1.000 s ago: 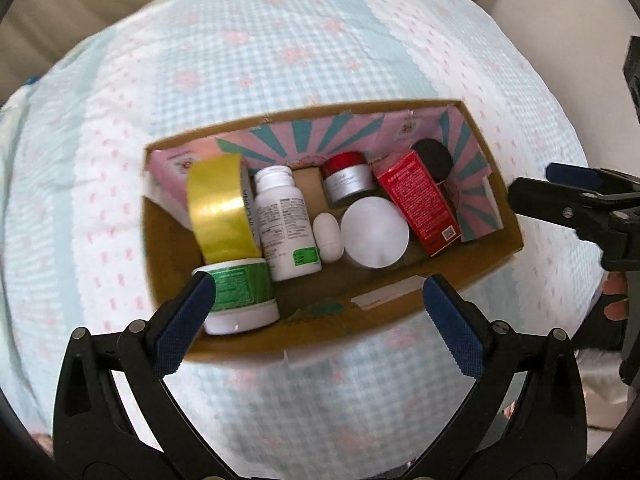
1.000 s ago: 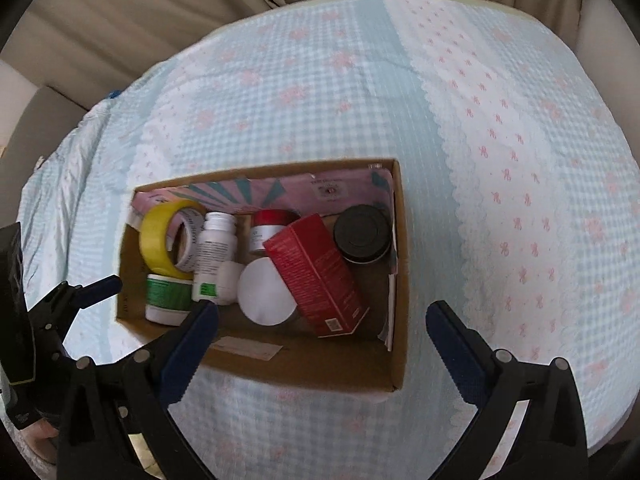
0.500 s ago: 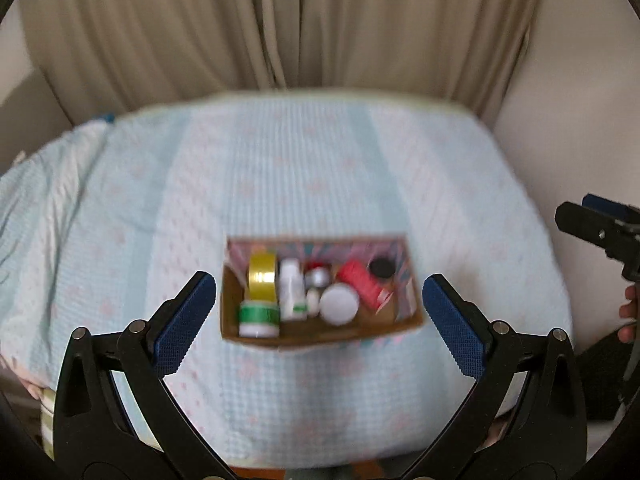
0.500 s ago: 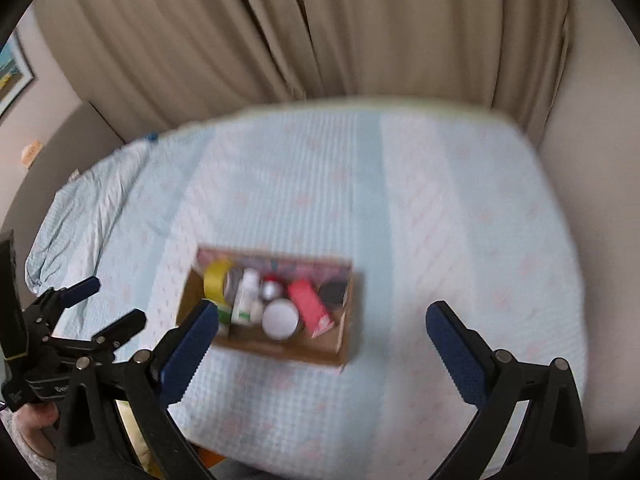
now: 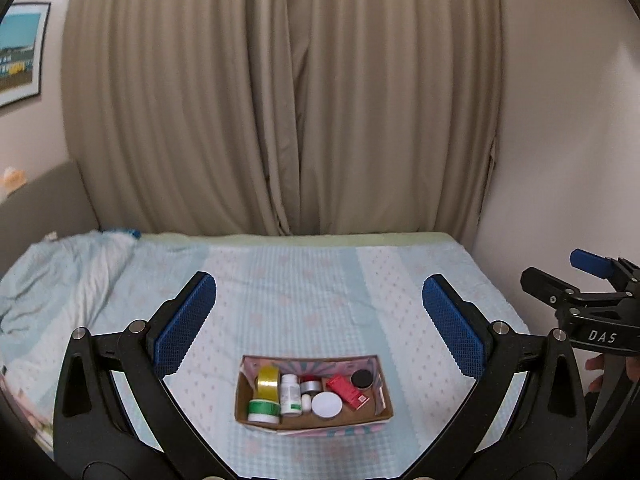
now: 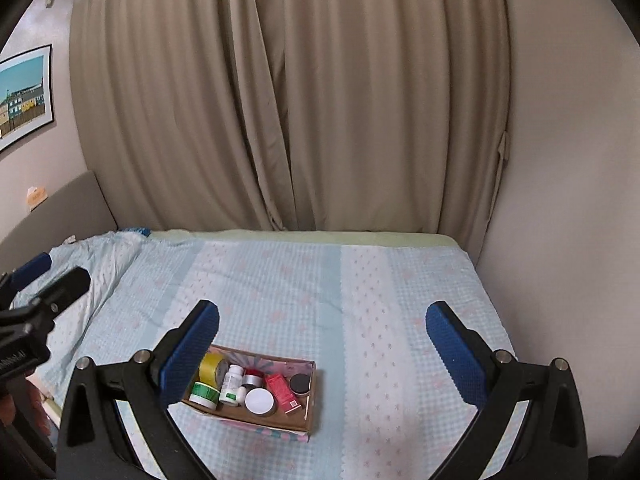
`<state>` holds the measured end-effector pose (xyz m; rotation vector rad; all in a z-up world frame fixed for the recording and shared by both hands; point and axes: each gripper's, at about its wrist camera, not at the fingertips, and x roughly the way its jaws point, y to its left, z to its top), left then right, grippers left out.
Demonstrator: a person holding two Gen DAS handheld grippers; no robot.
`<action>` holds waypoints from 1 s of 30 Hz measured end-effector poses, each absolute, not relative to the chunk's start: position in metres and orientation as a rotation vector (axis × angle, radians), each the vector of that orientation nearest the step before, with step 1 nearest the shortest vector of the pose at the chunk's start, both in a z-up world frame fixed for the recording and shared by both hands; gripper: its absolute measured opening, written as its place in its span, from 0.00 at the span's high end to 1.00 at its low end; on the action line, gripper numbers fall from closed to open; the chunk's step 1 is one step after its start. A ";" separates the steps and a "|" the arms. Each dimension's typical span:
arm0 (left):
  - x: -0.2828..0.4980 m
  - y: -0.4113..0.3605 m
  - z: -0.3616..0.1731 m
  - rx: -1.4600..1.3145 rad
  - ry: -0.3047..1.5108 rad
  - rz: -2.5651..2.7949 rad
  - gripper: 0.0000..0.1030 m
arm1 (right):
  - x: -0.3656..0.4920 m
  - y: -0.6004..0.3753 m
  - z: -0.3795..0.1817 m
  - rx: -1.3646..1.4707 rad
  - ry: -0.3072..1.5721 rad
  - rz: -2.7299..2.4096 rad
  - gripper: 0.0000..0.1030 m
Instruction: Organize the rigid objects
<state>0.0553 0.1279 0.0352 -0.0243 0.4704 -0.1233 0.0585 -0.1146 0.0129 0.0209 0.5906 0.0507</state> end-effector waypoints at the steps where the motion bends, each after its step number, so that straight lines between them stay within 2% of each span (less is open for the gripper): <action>1: 0.054 0.125 0.035 -0.018 0.470 -0.130 0.00 | 0.056 -0.116 0.013 0.025 0.582 0.044 0.00; 30: 0.026 0.117 0.038 -0.007 0.419 -0.130 0.00 | 0.044 -0.120 0.020 0.012 0.544 -0.028 0.00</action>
